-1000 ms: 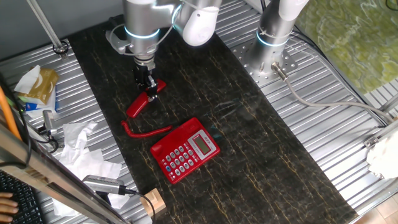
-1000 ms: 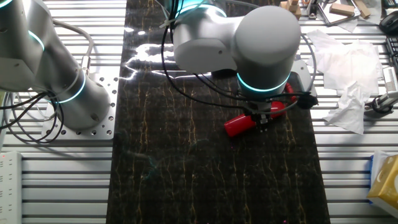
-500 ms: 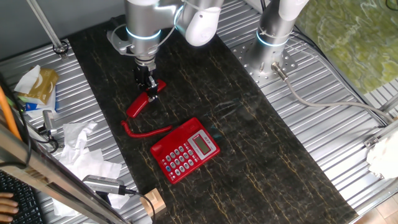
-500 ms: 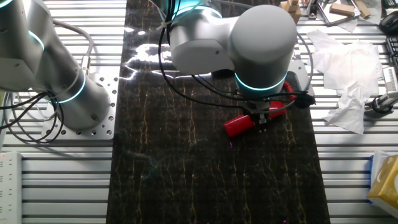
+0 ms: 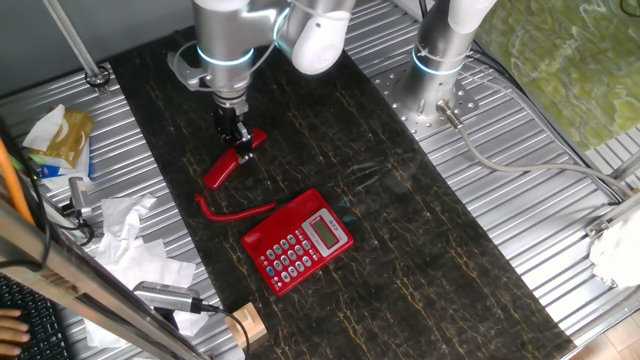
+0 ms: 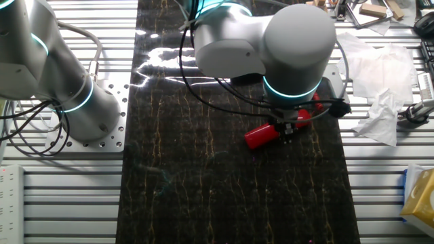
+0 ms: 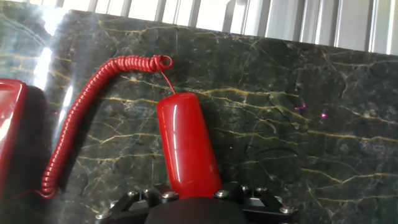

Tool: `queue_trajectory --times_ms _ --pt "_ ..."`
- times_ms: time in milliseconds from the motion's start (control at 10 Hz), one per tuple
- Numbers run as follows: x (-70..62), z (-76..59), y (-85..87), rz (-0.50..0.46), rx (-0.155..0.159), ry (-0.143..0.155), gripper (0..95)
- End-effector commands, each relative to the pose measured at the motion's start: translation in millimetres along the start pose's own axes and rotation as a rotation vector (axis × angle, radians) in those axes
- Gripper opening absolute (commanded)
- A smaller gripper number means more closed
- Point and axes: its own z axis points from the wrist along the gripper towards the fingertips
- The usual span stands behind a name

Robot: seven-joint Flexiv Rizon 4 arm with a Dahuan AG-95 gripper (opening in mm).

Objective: Place the handset of the telephone on the corresponding phone cradle

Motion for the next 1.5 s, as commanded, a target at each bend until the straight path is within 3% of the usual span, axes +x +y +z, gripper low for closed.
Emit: queue_trajectory --times_ms 100,600,1300,1500 --pt "0.6 0.0 -0.3 -0.001 0.008 -0.011 57.0" --pt "-0.3 1.1 -0.3 -0.002 0.025 -0.011 57.0" --pt "-9.0 10.6 -2.4 0.009 0.022 -0.019 57.0" --pt "-10.4 11.3 -2.7 0.015 0.027 -0.025 19.0"
